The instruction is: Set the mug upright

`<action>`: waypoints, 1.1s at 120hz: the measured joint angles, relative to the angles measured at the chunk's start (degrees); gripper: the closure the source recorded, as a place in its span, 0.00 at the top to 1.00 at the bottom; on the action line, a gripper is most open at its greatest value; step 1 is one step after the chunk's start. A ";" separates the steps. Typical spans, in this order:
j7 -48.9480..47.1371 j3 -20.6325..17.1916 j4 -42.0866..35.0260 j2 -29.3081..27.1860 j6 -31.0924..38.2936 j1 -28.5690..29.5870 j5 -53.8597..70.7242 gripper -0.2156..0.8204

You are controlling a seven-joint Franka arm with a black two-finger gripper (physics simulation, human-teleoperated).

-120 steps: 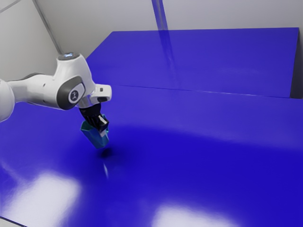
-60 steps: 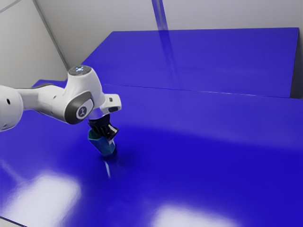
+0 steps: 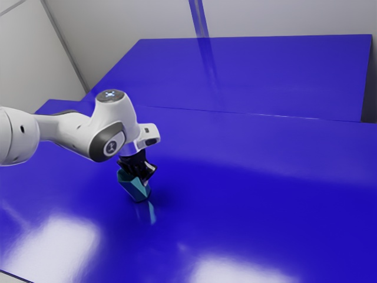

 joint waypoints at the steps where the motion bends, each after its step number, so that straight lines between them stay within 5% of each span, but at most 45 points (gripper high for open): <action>1: -0.09 -0.02 0.00 0.04 0.02 -0.01 0.00 0.04; 21: -1.74 0.12 0.01 0.68 0.24 -0.75 0.07 0.05; 46: -2.46 0.01 0.07 0.08 0.84 -1.28 -0.75 0.45; 67: -2.80 0.09 0.34 -2.19 1.03 -1.53 -0.96 0.64; 95: -3.03 0.18 3.98 -4.05 -1.77 -0.64 -1.03 0.73; 132: -3.18 -0.37 17.45 -1.53 -16.18 -0.31 -1.73 0.77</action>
